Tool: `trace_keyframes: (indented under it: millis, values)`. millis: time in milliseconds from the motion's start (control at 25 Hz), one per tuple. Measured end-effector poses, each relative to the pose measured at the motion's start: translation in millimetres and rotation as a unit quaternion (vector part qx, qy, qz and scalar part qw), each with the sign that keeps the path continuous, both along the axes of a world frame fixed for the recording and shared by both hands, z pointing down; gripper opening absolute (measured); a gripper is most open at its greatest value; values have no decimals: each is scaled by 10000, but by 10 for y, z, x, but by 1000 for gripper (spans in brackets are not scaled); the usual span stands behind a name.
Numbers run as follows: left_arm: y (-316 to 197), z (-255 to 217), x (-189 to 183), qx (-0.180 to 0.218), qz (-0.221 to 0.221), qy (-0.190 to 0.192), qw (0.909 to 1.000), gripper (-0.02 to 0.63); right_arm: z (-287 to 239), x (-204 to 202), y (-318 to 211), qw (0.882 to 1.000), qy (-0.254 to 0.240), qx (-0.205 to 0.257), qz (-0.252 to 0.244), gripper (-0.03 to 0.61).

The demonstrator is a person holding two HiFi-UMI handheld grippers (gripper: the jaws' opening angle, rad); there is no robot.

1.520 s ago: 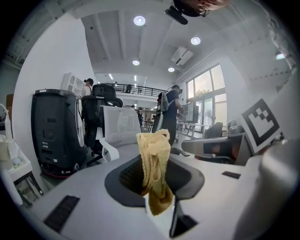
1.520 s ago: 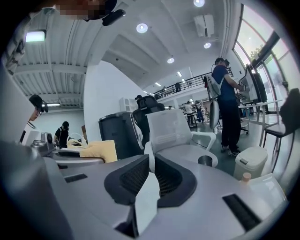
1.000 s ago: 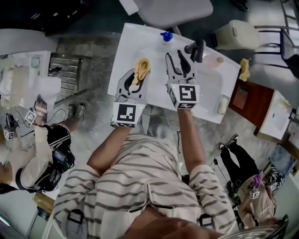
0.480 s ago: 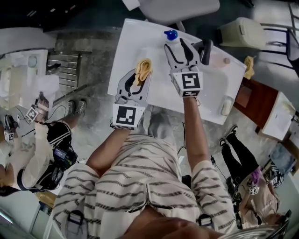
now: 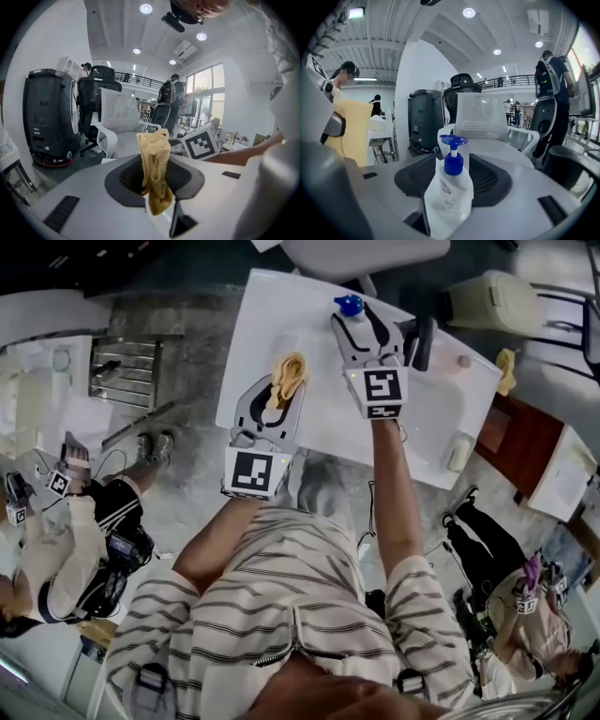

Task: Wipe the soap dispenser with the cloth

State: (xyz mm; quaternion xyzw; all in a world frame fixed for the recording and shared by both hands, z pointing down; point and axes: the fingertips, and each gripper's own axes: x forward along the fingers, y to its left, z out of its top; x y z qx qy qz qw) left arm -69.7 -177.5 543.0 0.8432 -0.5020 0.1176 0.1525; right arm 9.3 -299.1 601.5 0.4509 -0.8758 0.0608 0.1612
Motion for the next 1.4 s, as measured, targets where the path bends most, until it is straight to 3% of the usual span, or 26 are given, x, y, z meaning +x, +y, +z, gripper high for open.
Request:
trace_keyframes:
  millis: [440, 680, 1400]
  values:
    - [-36, 67, 20, -22, 12, 24, 10000, 101, 77, 26, -66, 9993, 260, -163, 204, 176]
    - [-70, 91, 19, -127, 54, 76, 9999, 101, 84, -28, -131, 9992, 149, -232, 303, 143]
    - [-12, 72, -24, -79, 139, 107, 9998, 101, 37, 11, -76, 9984, 33, -319, 473, 129]
